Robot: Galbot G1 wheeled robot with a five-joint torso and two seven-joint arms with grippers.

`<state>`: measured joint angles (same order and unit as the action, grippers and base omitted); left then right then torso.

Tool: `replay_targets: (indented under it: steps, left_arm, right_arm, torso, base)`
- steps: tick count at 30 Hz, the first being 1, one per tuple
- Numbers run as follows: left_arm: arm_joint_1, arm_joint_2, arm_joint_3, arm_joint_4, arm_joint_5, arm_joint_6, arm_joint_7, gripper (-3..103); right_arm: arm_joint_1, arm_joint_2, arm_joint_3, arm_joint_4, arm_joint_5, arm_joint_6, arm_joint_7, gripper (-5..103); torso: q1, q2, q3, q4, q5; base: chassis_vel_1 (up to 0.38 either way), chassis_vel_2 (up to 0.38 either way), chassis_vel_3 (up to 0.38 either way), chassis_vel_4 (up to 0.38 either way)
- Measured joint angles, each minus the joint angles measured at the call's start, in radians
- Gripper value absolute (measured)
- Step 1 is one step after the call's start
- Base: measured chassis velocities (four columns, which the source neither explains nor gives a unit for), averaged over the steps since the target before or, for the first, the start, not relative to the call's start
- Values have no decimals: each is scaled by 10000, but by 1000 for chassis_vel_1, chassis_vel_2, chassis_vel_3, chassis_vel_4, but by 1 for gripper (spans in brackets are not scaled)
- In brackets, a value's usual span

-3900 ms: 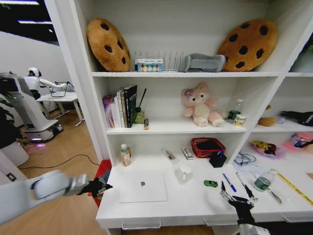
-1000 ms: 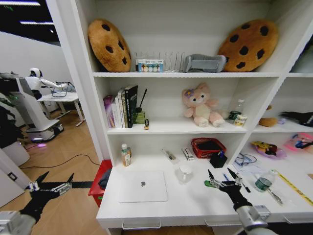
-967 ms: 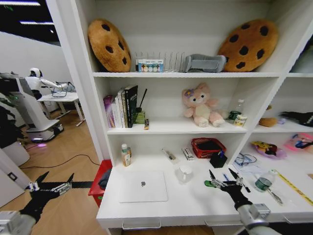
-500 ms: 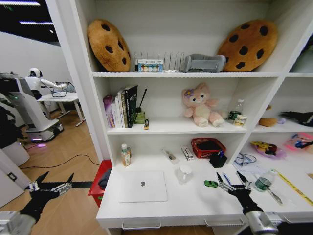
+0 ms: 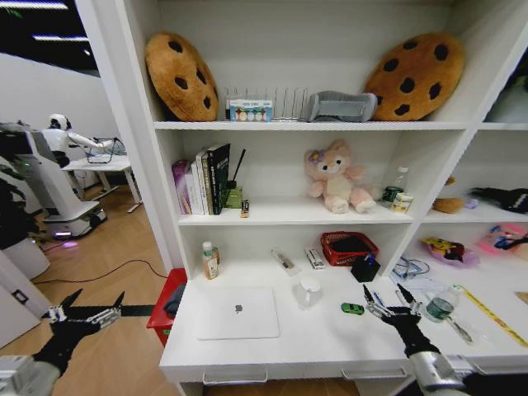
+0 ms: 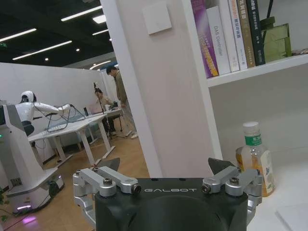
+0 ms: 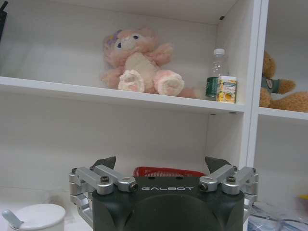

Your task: Organize the objects on the table.

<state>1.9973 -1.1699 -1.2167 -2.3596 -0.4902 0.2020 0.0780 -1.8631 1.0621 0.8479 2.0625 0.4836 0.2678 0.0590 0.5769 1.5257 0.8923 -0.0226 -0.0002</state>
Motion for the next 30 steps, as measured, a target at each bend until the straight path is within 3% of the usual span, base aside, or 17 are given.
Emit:
replay_targets:
  steps: [15,16,19,20,23,24,26,27,30]
  left_arm:
    - [0,0,0,0,-1,-4,2,100]
    - [0,-1,0,0,-1,-5,2,100]
    - [0,0,0,-1,-1,-5,2,100]
    - [0,-1,1,0,-2,-5,2,100]
    - [0,-3,4,-3,-2,-6,3,100]
    - [0,-3,4,-3,-2,-6,3,100]
    - [1,-3,4,-5,-2,-6,4,100]
    - [1,-3,4,-5,-2,-6,4,100]
    - [-2,0,4,-4,-3,-6,4,100]
  right_arm:
    - [158,-256,-81,-229,9,-62,-55,100]
    - [201,-294,-115,-261,4,-133,-84,100]
    - [290,-410,-226,-271,21,-358,-190,100]
    - [318,-462,-265,-288,14,-322,-346,100]
    - [144,-865,-573,30,52,-275,-1352,100]
    - [144,-865,-573,30,52,-275,-1352,100]
    - [-9,-1220,-601,-12,63,-257,-2504,100]
    - [-9,-1220,-601,-12,63,-257,-2504,100]
    - [725,-1991,-1100,-1467,517,-37,-4536,100]
  torso:
    - [-3,1,-1,0,-6]
    - [-2,0,0,1,9]
    - [1,0,0,-1,6]
    - [1,1,0,-1,-9]
    - [0,0,1,2,3]
    - [0,0,1,2,3]
    - [-3,2,0,-1,6]
    - [-3,2,0,-1,6]
    - [3,-2,1,-4,7]
  base:
    - [-211,-261,227,234]
    - [-309,-301,310,295]
    - [-282,-317,306,301]
    - [-263,-325,290,297]
    - [-153,-243,221,196]
    - [-27,-231,130,109]
    - [-8,-110,97,-4]
    - [-8,-82,64,-4]
    - [-24,10,-16,-87]
